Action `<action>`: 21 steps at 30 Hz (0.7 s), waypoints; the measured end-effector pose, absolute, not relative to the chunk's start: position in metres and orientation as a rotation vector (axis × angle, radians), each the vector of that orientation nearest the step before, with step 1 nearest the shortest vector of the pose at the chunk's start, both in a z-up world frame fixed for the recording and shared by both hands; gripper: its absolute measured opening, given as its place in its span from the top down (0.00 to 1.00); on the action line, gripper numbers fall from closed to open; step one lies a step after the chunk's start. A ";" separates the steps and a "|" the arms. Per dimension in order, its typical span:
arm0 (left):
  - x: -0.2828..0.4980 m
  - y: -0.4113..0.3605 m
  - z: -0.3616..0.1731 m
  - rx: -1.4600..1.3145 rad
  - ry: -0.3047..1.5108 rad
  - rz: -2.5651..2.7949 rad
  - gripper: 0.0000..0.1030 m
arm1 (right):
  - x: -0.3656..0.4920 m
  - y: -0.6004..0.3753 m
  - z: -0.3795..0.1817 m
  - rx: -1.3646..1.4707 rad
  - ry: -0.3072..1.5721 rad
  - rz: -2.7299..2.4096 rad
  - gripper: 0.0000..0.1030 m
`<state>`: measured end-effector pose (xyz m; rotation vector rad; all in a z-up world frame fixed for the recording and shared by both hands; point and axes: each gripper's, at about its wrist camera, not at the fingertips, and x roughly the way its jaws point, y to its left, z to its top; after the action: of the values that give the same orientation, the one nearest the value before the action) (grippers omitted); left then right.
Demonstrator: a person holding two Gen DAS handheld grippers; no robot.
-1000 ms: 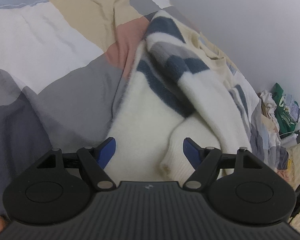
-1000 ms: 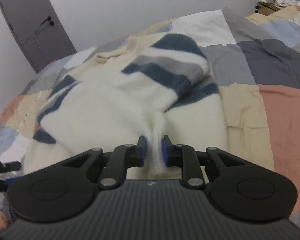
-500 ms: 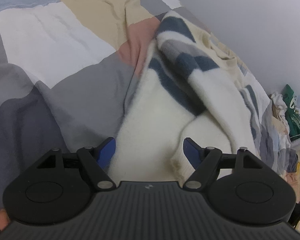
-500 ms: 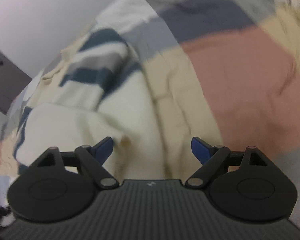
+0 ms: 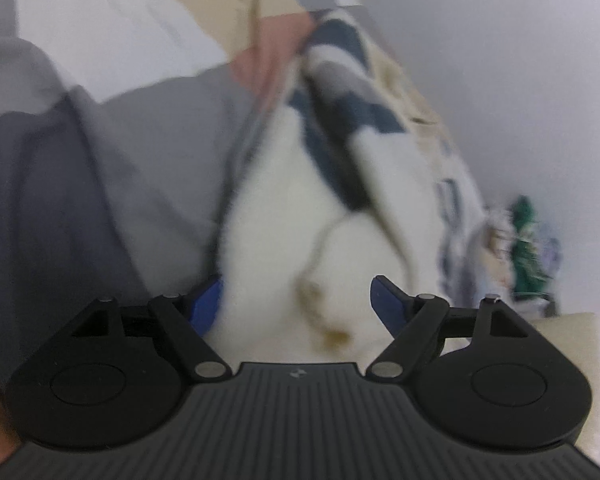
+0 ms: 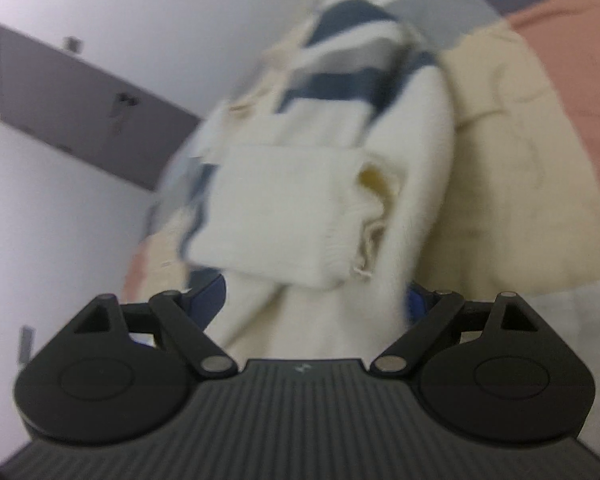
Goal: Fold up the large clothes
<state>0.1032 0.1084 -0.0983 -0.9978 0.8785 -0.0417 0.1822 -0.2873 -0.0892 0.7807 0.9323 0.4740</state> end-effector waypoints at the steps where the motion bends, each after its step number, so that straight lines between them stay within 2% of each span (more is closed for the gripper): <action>1: 0.101 0.107 -0.097 -1.018 0.867 -0.079 0.20 | 0.180 -0.286 -0.088 0.781 0.925 0.489 0.13; 5: 0.096 0.096 -0.093 -1.034 0.854 -0.167 0.17 | 0.178 -0.289 -0.093 0.804 0.947 0.454 0.13; 9: 0.101 0.079 -0.102 -0.946 0.967 -0.101 0.16 | 0.180 -0.294 -0.114 0.790 1.091 0.325 0.14; 13: 0.100 0.067 -0.111 -0.894 1.044 -0.035 0.16 | 0.179 -0.291 -0.112 0.689 1.124 0.252 0.16; 18: 0.103 0.062 -0.103 -0.911 1.014 -0.135 0.16 | 0.181 -0.288 -0.119 0.710 1.154 0.272 0.14; 21: 0.100 0.061 -0.093 -0.926 0.964 -0.210 0.16 | 0.177 -0.291 -0.116 0.813 1.098 0.400 0.14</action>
<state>0.1003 0.0608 -0.0935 -0.9260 0.9641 -0.2102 0.1774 -0.2907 -0.1157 0.8126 1.0976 0.4004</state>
